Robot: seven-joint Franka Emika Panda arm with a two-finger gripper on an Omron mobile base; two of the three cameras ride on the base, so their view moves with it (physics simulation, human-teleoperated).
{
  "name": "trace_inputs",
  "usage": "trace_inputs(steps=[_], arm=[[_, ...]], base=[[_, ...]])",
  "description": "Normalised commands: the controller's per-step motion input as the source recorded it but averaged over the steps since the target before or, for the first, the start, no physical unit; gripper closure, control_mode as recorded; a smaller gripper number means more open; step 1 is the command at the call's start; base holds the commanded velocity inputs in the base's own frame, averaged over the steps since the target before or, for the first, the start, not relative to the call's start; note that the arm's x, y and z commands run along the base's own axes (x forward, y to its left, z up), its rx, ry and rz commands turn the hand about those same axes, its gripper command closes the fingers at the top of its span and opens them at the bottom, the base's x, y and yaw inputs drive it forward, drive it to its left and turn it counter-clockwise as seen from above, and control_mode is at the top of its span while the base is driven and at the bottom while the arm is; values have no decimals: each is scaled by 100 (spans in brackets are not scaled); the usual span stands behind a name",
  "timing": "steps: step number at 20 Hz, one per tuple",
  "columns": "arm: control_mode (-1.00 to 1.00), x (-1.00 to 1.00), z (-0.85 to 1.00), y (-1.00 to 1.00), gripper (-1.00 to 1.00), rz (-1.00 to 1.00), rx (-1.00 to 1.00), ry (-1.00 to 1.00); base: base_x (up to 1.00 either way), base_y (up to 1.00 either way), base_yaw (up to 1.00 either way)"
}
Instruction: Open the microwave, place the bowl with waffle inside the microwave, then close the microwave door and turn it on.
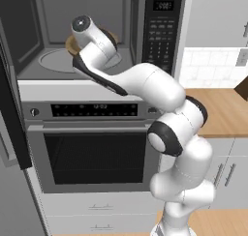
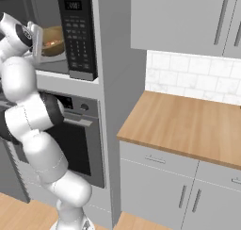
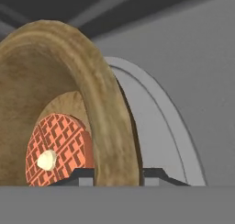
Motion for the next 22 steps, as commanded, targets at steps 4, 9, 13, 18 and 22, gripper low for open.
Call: trace_inputs(steps=[4, 9, 13, 18, 22], arm=[[-100, 32, -22, 19, -100, -12, -3, 3], [-100, 29, -21, 12, -100, -13, -1, 0], [-100, 6, -22, 0, -100, -10, 0, -2], [-100, -87, -1, 0, -100, -1, 14, -53], [-100, -100, -8, -8, -100, 0, 21, -65]], base=[[0, 0, 0], [0, 0, 0], [0, 0, 0], [0, 0, 0], [0, 0, 0]])
